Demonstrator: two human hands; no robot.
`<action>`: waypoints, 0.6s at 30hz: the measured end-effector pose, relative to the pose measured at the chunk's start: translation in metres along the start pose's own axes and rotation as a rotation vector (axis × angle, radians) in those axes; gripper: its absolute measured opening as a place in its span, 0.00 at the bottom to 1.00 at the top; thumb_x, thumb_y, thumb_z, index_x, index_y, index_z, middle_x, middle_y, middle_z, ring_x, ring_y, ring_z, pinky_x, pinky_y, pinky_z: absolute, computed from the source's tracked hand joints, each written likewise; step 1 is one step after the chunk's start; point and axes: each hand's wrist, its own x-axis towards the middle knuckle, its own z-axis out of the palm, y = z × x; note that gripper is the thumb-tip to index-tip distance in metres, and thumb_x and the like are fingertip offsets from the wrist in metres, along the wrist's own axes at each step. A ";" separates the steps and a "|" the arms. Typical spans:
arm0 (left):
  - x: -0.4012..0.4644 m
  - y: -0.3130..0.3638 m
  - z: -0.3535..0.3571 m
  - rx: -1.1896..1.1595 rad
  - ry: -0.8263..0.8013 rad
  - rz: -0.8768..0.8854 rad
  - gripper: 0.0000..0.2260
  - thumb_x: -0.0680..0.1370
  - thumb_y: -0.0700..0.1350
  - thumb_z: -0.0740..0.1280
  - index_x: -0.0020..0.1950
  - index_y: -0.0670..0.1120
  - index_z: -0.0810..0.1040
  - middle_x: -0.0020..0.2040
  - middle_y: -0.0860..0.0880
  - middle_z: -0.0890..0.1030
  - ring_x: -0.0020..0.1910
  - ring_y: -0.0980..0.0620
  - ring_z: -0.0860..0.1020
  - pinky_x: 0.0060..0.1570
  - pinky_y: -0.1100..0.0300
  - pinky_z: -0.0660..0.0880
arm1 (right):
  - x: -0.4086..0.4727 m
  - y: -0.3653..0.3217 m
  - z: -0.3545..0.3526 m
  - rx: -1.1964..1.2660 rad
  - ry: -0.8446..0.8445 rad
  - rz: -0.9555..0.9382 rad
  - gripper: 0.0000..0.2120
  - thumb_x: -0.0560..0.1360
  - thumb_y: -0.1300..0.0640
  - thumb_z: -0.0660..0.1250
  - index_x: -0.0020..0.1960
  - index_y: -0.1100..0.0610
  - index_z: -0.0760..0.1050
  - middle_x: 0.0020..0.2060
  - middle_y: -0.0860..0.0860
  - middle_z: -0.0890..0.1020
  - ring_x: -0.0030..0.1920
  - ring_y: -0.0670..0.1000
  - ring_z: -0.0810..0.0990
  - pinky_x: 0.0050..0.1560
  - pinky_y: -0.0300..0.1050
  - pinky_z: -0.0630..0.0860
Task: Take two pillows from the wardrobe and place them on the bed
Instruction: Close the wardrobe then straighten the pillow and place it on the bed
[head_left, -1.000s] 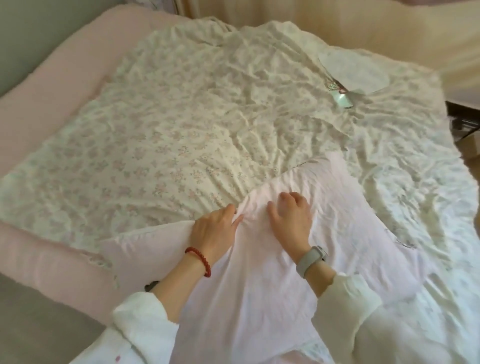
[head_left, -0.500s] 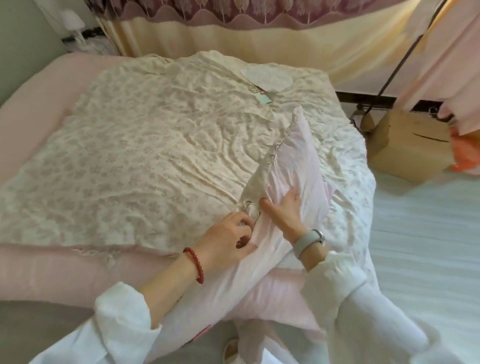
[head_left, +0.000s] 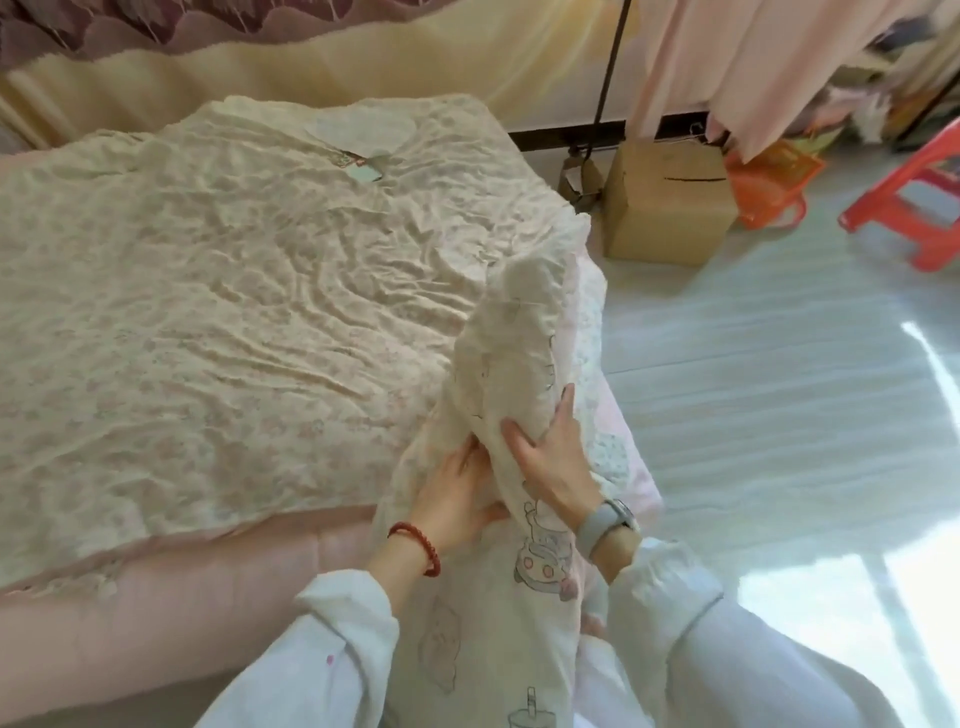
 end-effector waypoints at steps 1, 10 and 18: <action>0.002 0.004 0.008 -0.011 -0.002 -0.022 0.36 0.70 0.56 0.69 0.73 0.50 0.56 0.75 0.48 0.56 0.72 0.48 0.57 0.69 0.47 0.61 | 0.006 0.007 -0.008 -0.013 0.050 0.032 0.32 0.73 0.51 0.62 0.71 0.56 0.50 0.61 0.57 0.74 0.57 0.58 0.75 0.56 0.53 0.74; 0.095 0.145 -0.056 0.316 0.601 0.302 0.40 0.66 0.50 0.75 0.71 0.50 0.56 0.74 0.44 0.58 0.73 0.42 0.53 0.67 0.42 0.57 | 0.084 0.008 -0.165 -0.151 -0.026 -0.234 0.07 0.74 0.65 0.58 0.47 0.59 0.73 0.39 0.56 0.80 0.42 0.60 0.77 0.39 0.50 0.70; 0.179 0.298 -0.141 1.076 0.700 0.603 0.30 0.65 0.67 0.66 0.59 0.49 0.73 0.65 0.48 0.75 0.70 0.42 0.62 0.67 0.34 0.43 | 0.157 -0.047 -0.304 -0.370 -0.015 -0.515 0.12 0.74 0.60 0.61 0.56 0.52 0.75 0.51 0.58 0.82 0.54 0.61 0.77 0.50 0.51 0.74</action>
